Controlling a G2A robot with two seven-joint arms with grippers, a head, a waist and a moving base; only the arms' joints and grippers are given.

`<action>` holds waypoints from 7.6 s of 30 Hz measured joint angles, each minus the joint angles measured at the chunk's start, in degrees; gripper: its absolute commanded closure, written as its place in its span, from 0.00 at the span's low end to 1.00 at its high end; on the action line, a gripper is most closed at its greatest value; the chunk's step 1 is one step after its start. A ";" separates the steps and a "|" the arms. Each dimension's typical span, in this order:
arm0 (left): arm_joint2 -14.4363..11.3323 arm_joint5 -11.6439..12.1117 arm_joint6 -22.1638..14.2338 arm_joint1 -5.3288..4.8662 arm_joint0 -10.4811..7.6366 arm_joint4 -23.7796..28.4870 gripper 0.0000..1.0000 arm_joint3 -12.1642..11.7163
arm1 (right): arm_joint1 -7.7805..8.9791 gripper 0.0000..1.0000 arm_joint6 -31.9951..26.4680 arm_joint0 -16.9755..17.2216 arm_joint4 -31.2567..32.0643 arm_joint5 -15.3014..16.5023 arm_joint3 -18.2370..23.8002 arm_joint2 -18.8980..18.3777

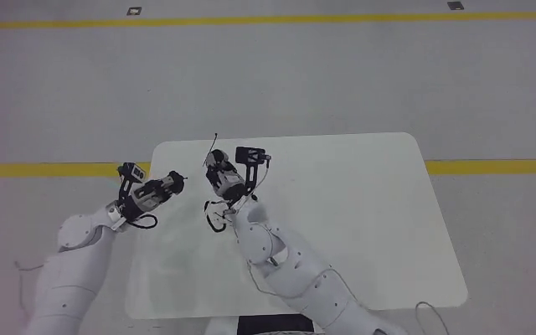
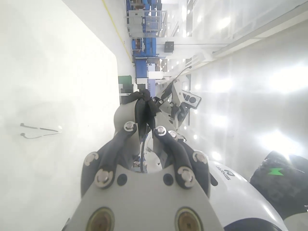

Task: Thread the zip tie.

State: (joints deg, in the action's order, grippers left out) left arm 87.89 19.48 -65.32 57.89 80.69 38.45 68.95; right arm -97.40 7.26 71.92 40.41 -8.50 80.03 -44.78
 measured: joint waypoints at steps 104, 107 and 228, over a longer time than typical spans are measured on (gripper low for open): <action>-0.82 0.00 4.58 0.06 0.95 0.23 1.00 2.12 | -6.35 1.00 20.99 -10.49 -1.47 -7.92 -22.28 15.99; -0.82 0.00 4.58 0.06 0.95 0.23 1.00 2.12 | -6.34 1.00 20.82 -10.47 -1.46 -8.07 -22.28 15.99; 15.80 0.00 -14.32 10.68 -5.26 -13.20 1.00 -5.95 | -5.77 1.00 6.99 -7.22 -3.77 -3.49 -14.52 8.23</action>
State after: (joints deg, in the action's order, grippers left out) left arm 103.68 19.48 -79.64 68.57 75.43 25.25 63.00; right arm -103.18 14.25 64.70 36.64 -12.00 65.50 -36.55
